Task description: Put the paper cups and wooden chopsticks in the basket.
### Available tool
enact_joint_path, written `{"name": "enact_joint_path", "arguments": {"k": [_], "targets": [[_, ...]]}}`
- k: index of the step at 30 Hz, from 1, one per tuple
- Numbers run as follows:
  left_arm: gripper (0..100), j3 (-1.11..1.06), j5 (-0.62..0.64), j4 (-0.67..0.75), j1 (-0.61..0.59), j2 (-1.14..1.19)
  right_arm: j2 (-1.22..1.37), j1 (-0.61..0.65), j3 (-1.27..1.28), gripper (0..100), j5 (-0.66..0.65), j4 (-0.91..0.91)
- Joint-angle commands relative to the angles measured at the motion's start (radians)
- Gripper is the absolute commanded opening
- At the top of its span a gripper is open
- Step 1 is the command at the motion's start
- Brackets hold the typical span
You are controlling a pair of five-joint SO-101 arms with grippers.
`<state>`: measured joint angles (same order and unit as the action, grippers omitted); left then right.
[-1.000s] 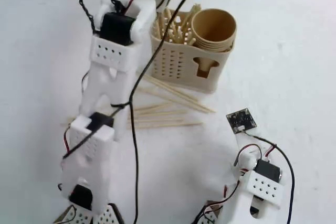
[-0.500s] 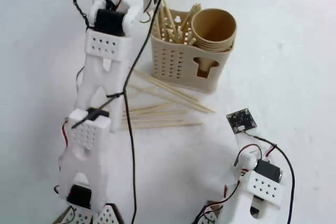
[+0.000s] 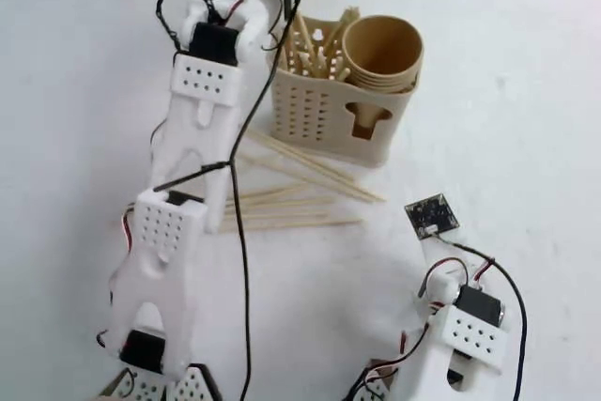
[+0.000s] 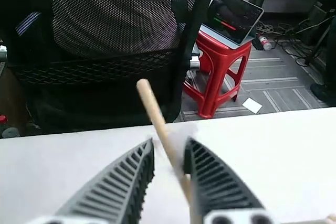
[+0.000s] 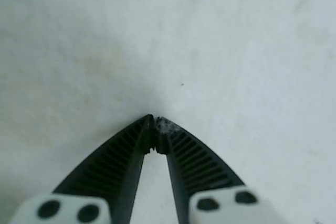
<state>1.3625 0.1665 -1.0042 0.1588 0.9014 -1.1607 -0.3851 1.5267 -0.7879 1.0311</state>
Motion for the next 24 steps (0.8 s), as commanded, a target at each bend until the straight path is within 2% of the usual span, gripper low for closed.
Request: {"name": "enact_joint_path", "arguments": {"k": [1, 7, 12, 21, 24], "targets": [[2, 0.043, 0.003, 0.061, 0.004, -0.019, -0.008, -0.002, -0.003, 1.8, -0.005, -0.015], [2, 0.308, -0.011, -0.061, 0.064, -0.018, -0.008, -0.002, -0.003, 1.8, -0.005, -0.015], [2, 0.298, -0.178, -0.157, 0.101, -0.064, -0.008, -0.002, -0.003, 1.8, -0.005, -0.015], [2, 0.304, -0.189, -0.307, 0.105, -0.133, -0.008, -0.002, -0.003, 1.8, -0.005, -0.015], [2, 0.304, -0.189, -0.405, 0.108, -0.162, -0.008, -0.002, -0.003, 1.8, -0.005, -0.015]]}}
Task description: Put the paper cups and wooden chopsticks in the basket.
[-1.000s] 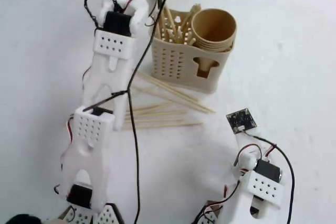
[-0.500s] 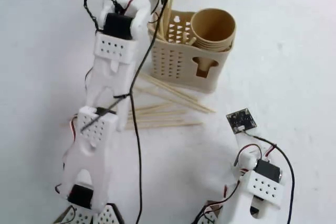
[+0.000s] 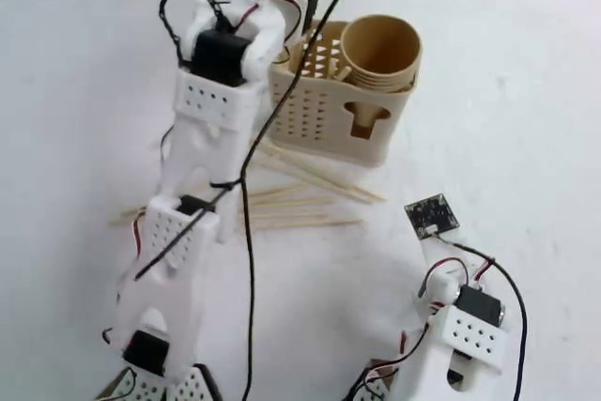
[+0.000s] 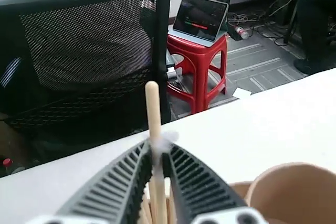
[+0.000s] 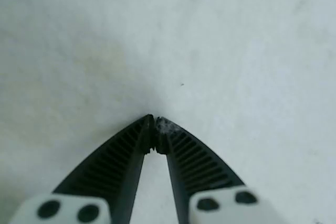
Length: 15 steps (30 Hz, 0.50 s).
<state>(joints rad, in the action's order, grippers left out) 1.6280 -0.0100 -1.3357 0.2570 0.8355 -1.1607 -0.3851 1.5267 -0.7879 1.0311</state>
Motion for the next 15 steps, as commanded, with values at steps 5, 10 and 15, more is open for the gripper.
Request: {"name": "enact_joint_path", "arguments": {"k": [5, 10, 15], "targets": [[2, 0.038, -0.069, -0.308, 0.001, -0.166, -0.008, -0.002, -0.003, 1.8, -0.005, -0.015], [7, 0.029, -0.199, -0.361, 0.002, -0.193, -0.008, -0.002, -0.003, 1.8, -0.003, -0.015], [16, 0.037, -0.196, -0.417, -0.033, -0.208, -0.008, -0.002, -0.003, 1.8, -0.003, -0.015]]}}
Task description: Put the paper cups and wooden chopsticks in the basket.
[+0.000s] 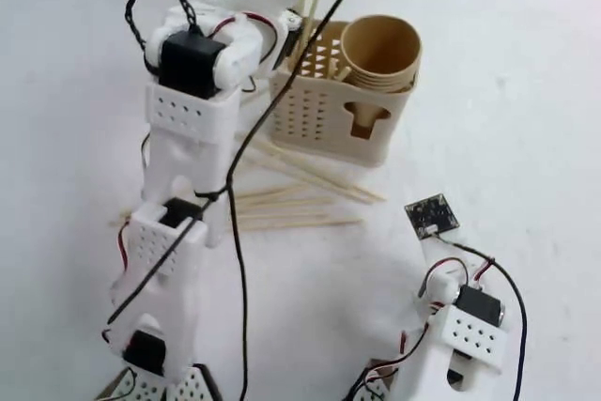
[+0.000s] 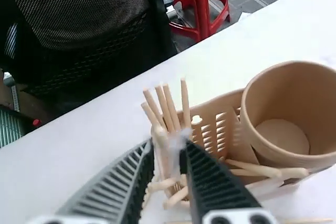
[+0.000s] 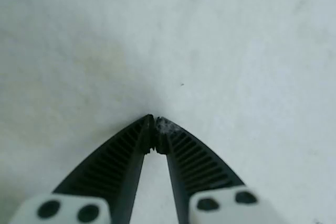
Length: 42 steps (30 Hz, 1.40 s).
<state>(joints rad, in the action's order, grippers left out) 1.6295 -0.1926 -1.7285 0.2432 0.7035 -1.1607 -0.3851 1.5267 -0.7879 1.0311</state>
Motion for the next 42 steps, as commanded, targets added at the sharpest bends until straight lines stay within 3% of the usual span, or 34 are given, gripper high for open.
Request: {"name": "enact_joint_path", "arguments": {"k": [1, 9, 15, 18, 25, 28, 33, 37, 42], "targets": [[16, 0.035, -0.014, -0.043, -0.027, -0.079, -0.008, -0.002, -0.003, 1.8, -0.003, -0.015], [17, 0.026, -0.012, -0.061, -0.136, -0.183, -0.008, -0.002, -0.003, 1.8, -0.003, -0.015], [17, -0.084, -0.021, -0.063, -0.315, -0.348, -0.008, -0.002, -0.003, 1.8, -0.003, -0.015], [17, -0.336, -0.143, -0.063, -0.372, -0.452, -0.008, -0.002, -0.003, 1.8, -0.003, -0.015], [17, -1.246, -0.535, -0.055, -0.481, -0.762, -0.008, -0.002, -0.003, 1.8, -0.003, -0.015], [17, -1.556, -0.646, 0.078, -0.501, -0.845, -0.008, -0.002, -0.003, 1.8, -0.003, -0.015], [17, -1.792, -0.651, 0.514, -0.536, -0.831, -0.008, -0.002, -0.003, 1.8, -0.003, -0.015], [17, -1.804, -0.649, 0.621, -0.487, -0.696, -0.008, -0.002, -0.003, 1.8, -0.003, -0.015], [17, -1.617, -0.6, 0.646, -0.461, -0.492, -0.008, -0.002, -0.003, 1.8, -0.006, -0.015]]}}
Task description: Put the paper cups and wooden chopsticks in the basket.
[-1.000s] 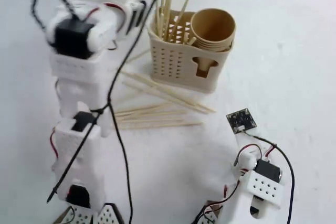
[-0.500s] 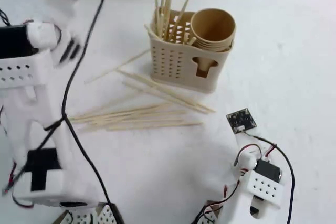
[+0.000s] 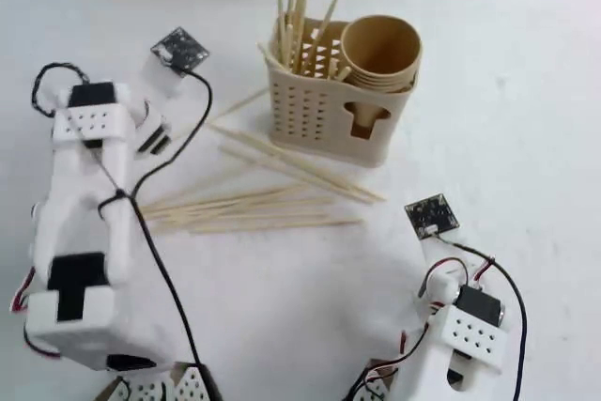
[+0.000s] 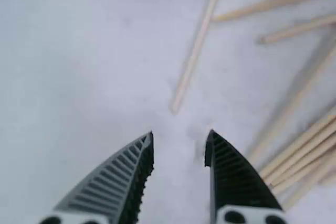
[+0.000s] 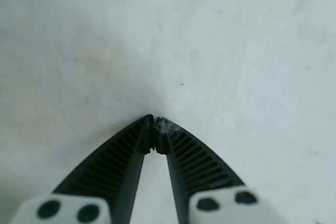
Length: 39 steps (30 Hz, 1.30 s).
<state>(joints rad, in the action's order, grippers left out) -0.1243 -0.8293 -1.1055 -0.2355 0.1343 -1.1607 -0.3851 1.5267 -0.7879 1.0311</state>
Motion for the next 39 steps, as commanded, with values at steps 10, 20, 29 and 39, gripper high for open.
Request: {"name": "enact_joint_path", "arguments": {"k": [10, 20, 29, 39], "targets": [[17, 0.606, 0.046, -0.132, 0.041, 0.524, -0.008, -0.002, -0.003, 1.8, -0.009, -0.015], [17, 1.048, 0.138, -0.308, 0.065, 0.842, -0.008, -0.002, -0.003, 1.8, -0.009, -0.015], [12, 1.343, 0.152, -0.43, 0.111, 1.095, -0.008, -0.002, -0.003, 1.8, -0.009, -0.015], [2, 1.718, 0.157, -0.684, 0.05, 1.17, -0.008, -0.002, -0.003, 1.8, -0.006, -0.015]]}}
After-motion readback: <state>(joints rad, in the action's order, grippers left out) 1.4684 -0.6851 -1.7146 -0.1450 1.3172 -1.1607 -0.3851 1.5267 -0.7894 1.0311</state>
